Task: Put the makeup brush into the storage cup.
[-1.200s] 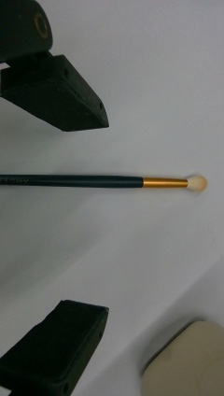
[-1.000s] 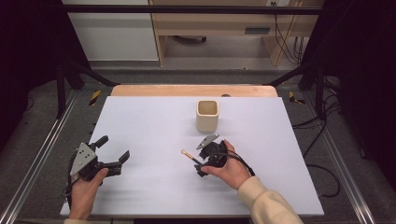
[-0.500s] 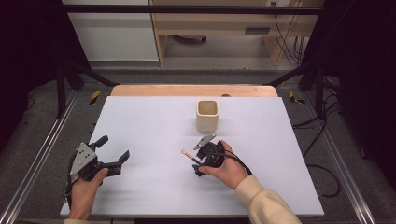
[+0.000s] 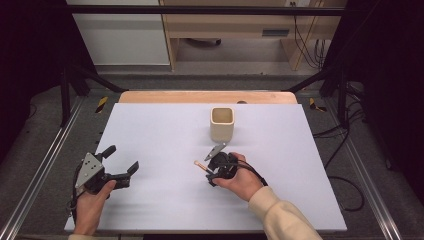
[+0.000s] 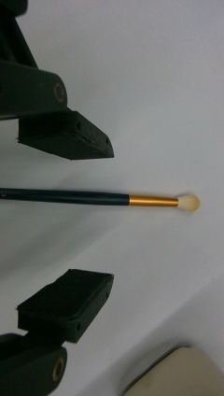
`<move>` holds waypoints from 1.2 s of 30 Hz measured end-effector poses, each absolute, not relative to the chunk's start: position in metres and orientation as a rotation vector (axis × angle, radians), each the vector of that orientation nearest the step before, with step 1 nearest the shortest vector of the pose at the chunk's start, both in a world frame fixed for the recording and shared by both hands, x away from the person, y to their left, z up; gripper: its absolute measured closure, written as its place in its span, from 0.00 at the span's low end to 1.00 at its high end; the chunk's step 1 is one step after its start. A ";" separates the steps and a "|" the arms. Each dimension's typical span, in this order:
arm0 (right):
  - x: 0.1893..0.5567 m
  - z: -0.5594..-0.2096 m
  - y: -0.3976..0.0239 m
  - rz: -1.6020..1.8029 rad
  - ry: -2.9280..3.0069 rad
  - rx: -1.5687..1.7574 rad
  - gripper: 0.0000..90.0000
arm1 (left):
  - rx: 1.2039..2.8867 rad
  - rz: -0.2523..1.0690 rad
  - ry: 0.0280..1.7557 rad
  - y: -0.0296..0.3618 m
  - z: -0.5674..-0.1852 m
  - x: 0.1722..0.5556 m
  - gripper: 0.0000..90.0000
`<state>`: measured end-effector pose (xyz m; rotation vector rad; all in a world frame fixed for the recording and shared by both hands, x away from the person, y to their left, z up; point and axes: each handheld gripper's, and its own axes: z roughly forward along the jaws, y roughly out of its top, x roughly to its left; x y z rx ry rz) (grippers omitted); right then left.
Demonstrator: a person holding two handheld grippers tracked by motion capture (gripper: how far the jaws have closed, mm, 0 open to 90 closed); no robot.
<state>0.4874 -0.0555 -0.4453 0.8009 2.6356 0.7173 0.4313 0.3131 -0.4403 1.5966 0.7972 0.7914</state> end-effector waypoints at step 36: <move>0.492 -0.451 -0.050 0.598 2.762 0.836 0.81 | 1.604 0.789 0.794 0.313 -0.441 0.432 0.02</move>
